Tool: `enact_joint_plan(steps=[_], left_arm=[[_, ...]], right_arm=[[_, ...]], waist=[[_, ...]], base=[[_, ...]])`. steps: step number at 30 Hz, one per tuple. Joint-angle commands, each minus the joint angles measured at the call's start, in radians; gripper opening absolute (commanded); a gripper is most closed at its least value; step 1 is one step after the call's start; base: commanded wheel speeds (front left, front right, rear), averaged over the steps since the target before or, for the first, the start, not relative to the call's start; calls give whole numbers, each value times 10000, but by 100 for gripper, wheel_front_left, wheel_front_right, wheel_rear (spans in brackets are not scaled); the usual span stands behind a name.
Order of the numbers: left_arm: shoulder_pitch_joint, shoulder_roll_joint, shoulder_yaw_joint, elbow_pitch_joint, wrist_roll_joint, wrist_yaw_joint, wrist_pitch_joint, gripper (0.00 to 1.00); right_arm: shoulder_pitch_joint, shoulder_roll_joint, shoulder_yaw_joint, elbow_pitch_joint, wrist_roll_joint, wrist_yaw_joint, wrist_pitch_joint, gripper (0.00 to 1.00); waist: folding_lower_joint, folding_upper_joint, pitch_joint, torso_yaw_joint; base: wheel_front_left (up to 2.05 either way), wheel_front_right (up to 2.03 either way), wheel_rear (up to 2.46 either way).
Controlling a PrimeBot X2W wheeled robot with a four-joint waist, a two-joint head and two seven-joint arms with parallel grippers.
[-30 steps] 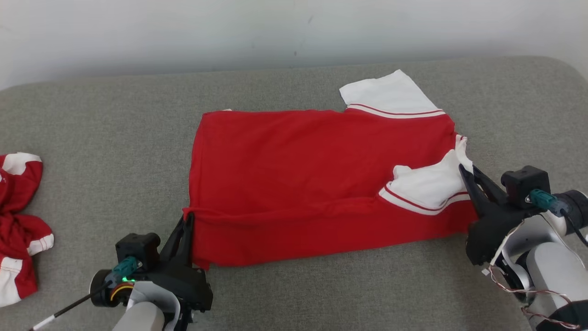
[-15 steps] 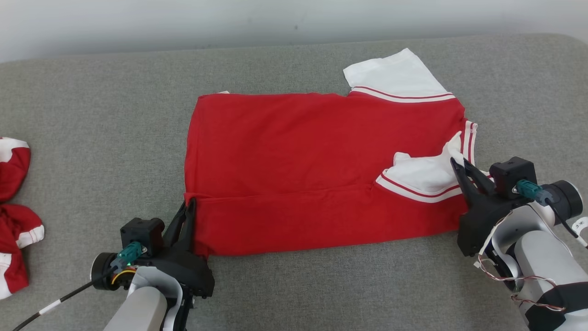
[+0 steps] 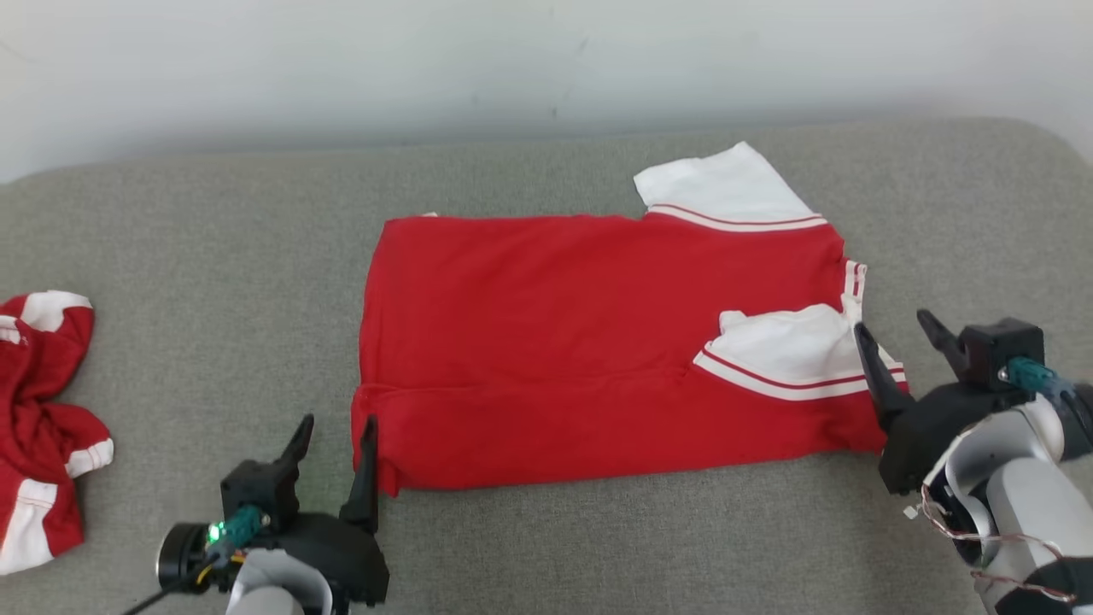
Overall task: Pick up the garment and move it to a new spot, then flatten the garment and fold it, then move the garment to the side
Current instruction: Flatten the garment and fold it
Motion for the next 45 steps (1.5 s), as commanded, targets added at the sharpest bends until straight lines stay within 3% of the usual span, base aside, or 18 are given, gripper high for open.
enact_joint_plan(steps=[1,8,15,25,35,36,37,38,39,40,41,42,45], left_arm=[[291,52,30,-125,53,56,-33,100],[990,-28,-189,-390,102,169,80,100],[627,-280,-319,-62,20,371,518,100],[-197,-503,-546,703,194,776,1247,100],[-107,-537,-931,1485,99,621,2262,100],[-82,-546,-955,1537,62,608,2354,96],[-60,-560,-968,1593,10,574,2464,60],[-28,-567,-983,1630,-34,525,2533,39],[-8,-566,-996,1641,-66,516,2555,0],[17,-559,-1001,1653,-97,492,2536,0],[51,-561,-992,1663,-130,458,2522,0],[77,-564,-973,1668,-170,460,2478,0],[128,-519,-920,1650,-245,413,2327,0]], right_arm=[[303,117,-234,-103,131,-19,206,100],[1203,321,-1286,-673,18,-19,1414,100],[1595,732,-1903,-990,-286,-19,2019,100],[1081,1093,-2109,-242,-840,-19,3052,100],[708,1372,-2369,689,-1076,-19,3466,100],[695,1413,-2408,786,-1057,-19,3543,100],[676,1457,-2451,874,-1034,-19,3583,100],[654,1500,-2441,962,-980,-19,3638,100],[658,1544,-2439,1051,-891,-19,3727,100],[690,1593,-2421,1116,-803,-19,3783,88],[729,1611,-2400,1140,-747,-16,3830,38],[767,1598,-2382,1148,-729,-14,3839,0],[843,1419,-2534,1033,-808,-19,3702,0]], waist=[[1,-1,-381,46],[1,-1,-558,60],[1,-1,-230,-23],[1,-1,441,-57],[1,-1,711,32],[1,-1,712,42],[1,-1,703,54],[1,-1,682,69],[1,-1,644,81],[1,-1,606,87],[1,-1,566,91],[1,-1,511,94],[1,-1,365,87]], base=[[0,0,0],[0,0,0],[0,0,0],[0,0,0],[0,0,0],[0,0,0],[0,0,0],[0,0,0],[0,0,0],[0,0,0],[0,0,0],[0,0,0],[0,0,0]])
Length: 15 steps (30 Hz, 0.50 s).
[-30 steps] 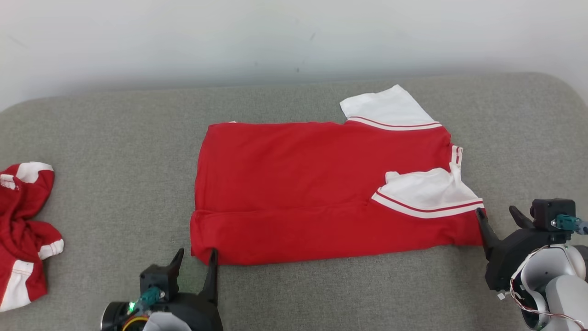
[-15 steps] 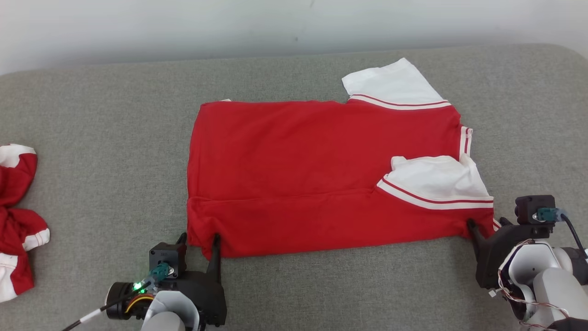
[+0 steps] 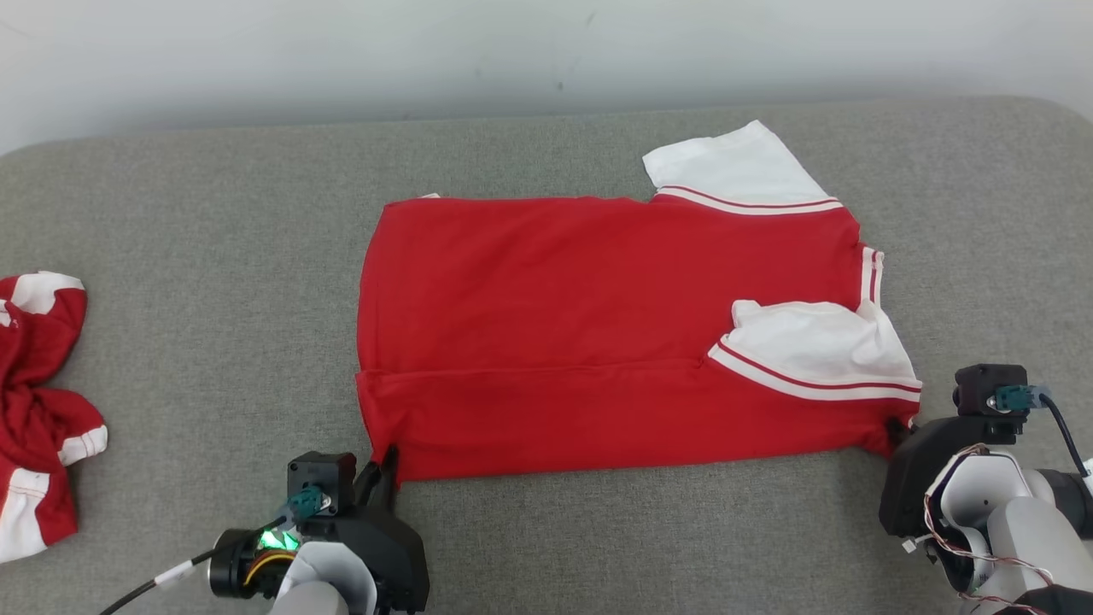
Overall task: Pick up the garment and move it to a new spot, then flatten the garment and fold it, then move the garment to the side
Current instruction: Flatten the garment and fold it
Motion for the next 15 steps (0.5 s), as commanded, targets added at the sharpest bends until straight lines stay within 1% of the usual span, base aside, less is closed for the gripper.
enact_joint_plan(steps=[1,4,6,10,15], left_arm=[[570,80,-43,303,-160,37,102,0],[677,88,63,69,-250,88,31,0],[842,200,35,-73,-266,89,98,0],[1195,447,44,-419,-376,33,190,0],[1684,714,94,-1071,-449,136,206,0]], right_arm=[[329,-8,-65,143,-84,-22,59,0],[506,22,-244,-39,-71,-24,68,0],[683,50,-327,-294,46,-24,88,0],[1122,-59,-266,-994,263,-22,244,0],[1883,-108,-432,-2020,425,-24,662,0]], waist=[[-1,0,-121,-3],[-1,0,-327,16],[-1,0,-483,25],[-1,0,-707,-9],[-1,0,-891,-78]], base=[[0,0,0],[0,0,0],[0,0,0],[0,0,0],[0,0,0]])
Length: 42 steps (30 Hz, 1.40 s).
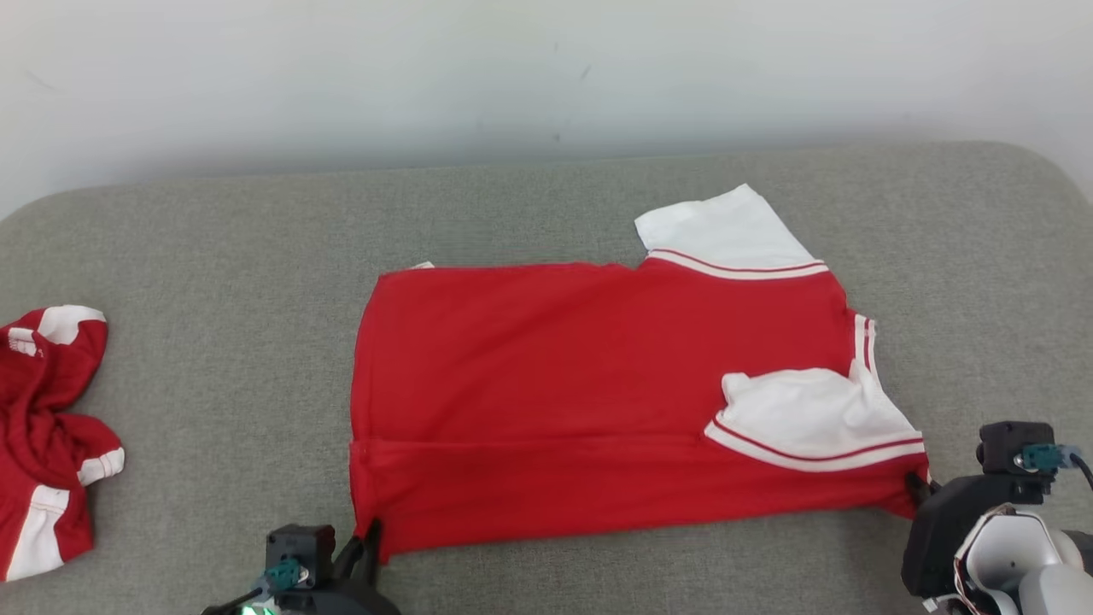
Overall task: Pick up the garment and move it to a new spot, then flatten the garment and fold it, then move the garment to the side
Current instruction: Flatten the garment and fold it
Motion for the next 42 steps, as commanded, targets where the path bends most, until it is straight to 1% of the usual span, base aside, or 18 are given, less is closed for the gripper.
enact_joint_plan(steps=[1,10,15,16,17,18,22,25,29,34,38,39,42], left_arm=[[343,174,48,-81,-42,109,54,0],[1540,474,16,-1436,-266,389,222,0],[2079,525,24,-2035,-383,604,269,0],[2088,518,74,-2162,-320,587,18,0],[2088,518,74,-2162,-320,587,18,0],[2132,535,108,-2244,-267,576,-206,100],[2339,534,82,-2219,-188,359,-950,100],[2502,503,126,-2217,-110,362,-1533,100],[2706,494,366,-2303,-48,346,-2126,100],[2901,422,881,-2594,213,295,-2354,100],[3122,257,1678,-3517,823,343,-2363,100],[3223,186,1892,-3739,969,318,-2359,100],[3311,44,2430,-4081,1283,61,-2361,100]], right_arm=[[271,-105,-121,-205,13,-26,106,0],[1638,302,-358,-1637,-84,-26,921,0],[2411,741,-517,-2316,-171,-26,1172,0],[2471,772,-508,-2378,-136,-26,1072,21],[2471,772,-508,-2378,-136,-26,1072,21],[2543,794,-429,-2451,-131,-24,968,100],[2815,936,-330,-2592,-30,-25,424,100],[2972,897,-245,-2668,6,-25,-26,100],[3092,746,-122,-2805,6,-25,-894,100],[2967,527,112,-2904,-192,-25,-2075,100],[2866,407,284,-2964,-272,-25,-2975,100],[2839,376,307,-2964,-318,-25,-3181,100],[2754,345,355,-2799,-319,-25,-3537,100]], waist=[[-1,0,-72,-61],[-1,0,-258,-99],[-1,0,-448,-11],[-1,0,-495,2],[-1,0,-495,2],[-1,0,-538,15],[-1,0,-806,61],[-1,0,-1032,94],[-1,0,-1247,161],[-1,0,-1420,181],[-1,0,-1551,220],[-1,0,-1578,219],[-1,0,-1645,213]], base=[[0,0,0],[0,0,0],[0,0,0],[0,0,0],[0,0,0],[0,0,0],[0,0,0],[0,0,0],[0,0,0],[0,0,0],[0,0,0],[0,0,0],[0,0,0]])
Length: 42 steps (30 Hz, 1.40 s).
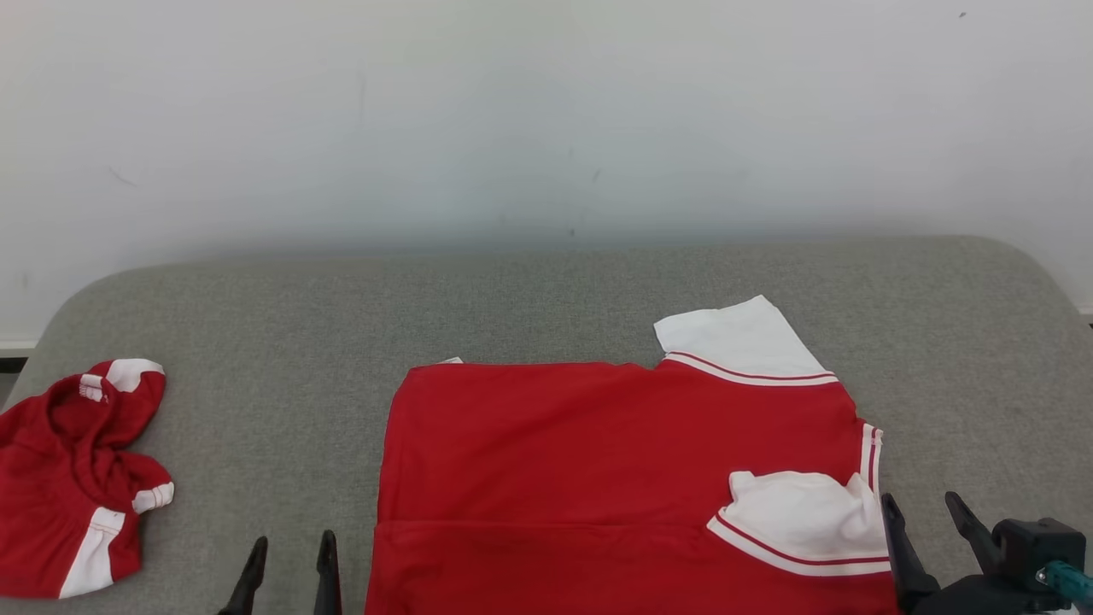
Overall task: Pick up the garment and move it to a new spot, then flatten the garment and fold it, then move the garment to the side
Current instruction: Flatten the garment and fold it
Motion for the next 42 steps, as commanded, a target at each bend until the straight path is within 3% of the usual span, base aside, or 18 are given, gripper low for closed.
enact_joint_plan(steps=[1,10,17,32,42], left_arm=[[60,-92,232,-9,130,-163,-28,100],[-1777,-55,343,1740,447,-1016,98,100],[-4058,-155,186,3299,55,-1544,1441,100],[-7920,-165,-322,5079,-230,-1994,4100,100],[-8895,-97,-797,5516,-178,-2164,5055,100]], right_arm=[[-157,-73,29,168,-32,-23,-90,100],[-1991,-440,707,1437,234,-23,1269,100],[-4526,-973,1613,2672,732,-23,2433,100],[-8842,-1548,2593,4629,1996,-23,4428,100],[-10073,-1927,3187,5222,2350,-23,4404,100]], waist=[[1,0,-41,-13],[1,0,166,-362],[1,0,1074,-594],[1,0,3783,-469],[1,0,4392,-188]], base=[[0,0,0],[0,0,0],[0,0,0],[0,0,0],[0,0,0]])
